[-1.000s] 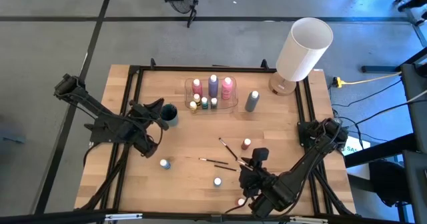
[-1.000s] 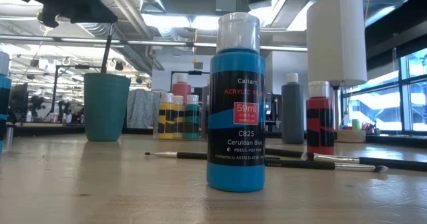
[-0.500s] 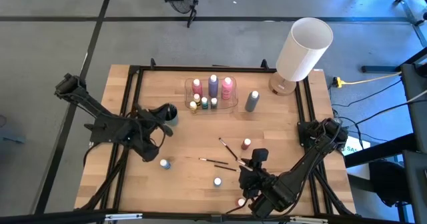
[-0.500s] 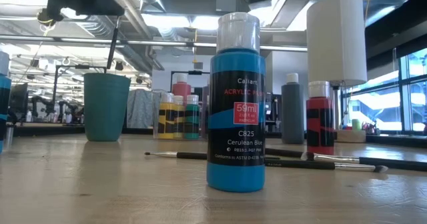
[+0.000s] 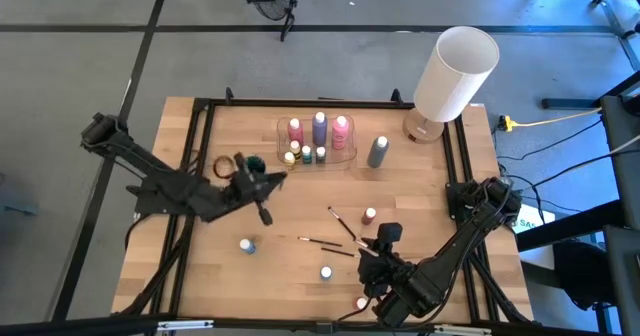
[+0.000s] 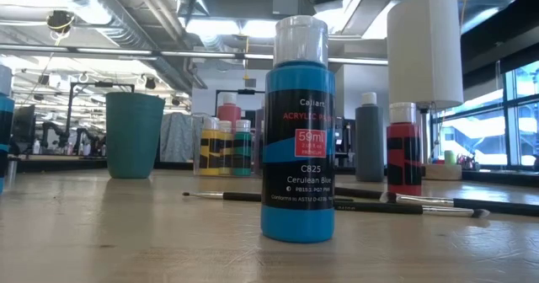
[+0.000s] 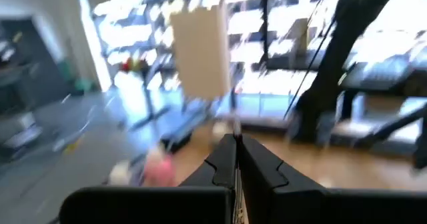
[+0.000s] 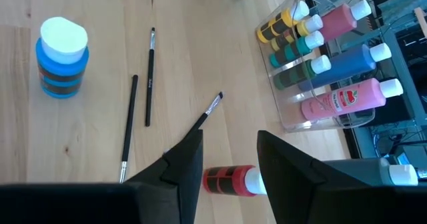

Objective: Pick & Place Paint Supplies
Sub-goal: Put the black paint brush into the green cup

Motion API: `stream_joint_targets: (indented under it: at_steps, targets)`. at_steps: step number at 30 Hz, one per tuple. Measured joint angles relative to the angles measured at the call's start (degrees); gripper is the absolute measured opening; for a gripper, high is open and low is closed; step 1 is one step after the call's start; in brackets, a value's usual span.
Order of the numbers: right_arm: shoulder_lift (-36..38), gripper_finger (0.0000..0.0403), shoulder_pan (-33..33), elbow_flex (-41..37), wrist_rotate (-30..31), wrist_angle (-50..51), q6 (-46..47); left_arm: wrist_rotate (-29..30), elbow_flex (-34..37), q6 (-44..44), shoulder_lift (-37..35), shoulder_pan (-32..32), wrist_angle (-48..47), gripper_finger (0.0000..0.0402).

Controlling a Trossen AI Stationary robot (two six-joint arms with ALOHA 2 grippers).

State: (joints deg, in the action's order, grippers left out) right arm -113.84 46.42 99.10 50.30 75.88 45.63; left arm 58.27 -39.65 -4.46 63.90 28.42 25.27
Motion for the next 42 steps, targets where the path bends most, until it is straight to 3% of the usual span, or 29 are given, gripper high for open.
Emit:
stream_joint_targets:
  at_steps: [4,13,17,26,32,42]
  targets:
    - [0.00,0.0144,0.09,-0.01,-1.42,-0.02,-0.02,-4.55,0.27,-7.69,-0.04,-3.47,7.85,0.0002]
    - [-0.02,0.0144,1.45,-0.01,-2.94,-0.66,0.42,-8.14,0.34,-11.72,-0.54,-8.59,8.90,0.0003]
    - [-0.02,0.0144,2.45,-0.01,-2.97,-1.49,0.39,-2.78,1.10,-14.28,-4.61,-8.69,9.71,0.0003]
    - [-0.02,0.0144,3.21,-0.01,-2.94,-2.13,0.39,-3.45,12.93,-12.14,-21.94,-2.74,12.06,0.0003]
    - [-0.02,0.0144,2.66,-0.01,-3.15,-4.83,0.42,-2.40,18.99,-18.55,-25.12,-2.42,21.55,0.0003]
    - [-0.02,0.0144,3.43,-0.01,-6.11,-6.75,1.83,0.81,25.32,-20.70,-30.97,-0.17,21.78,0.0003]
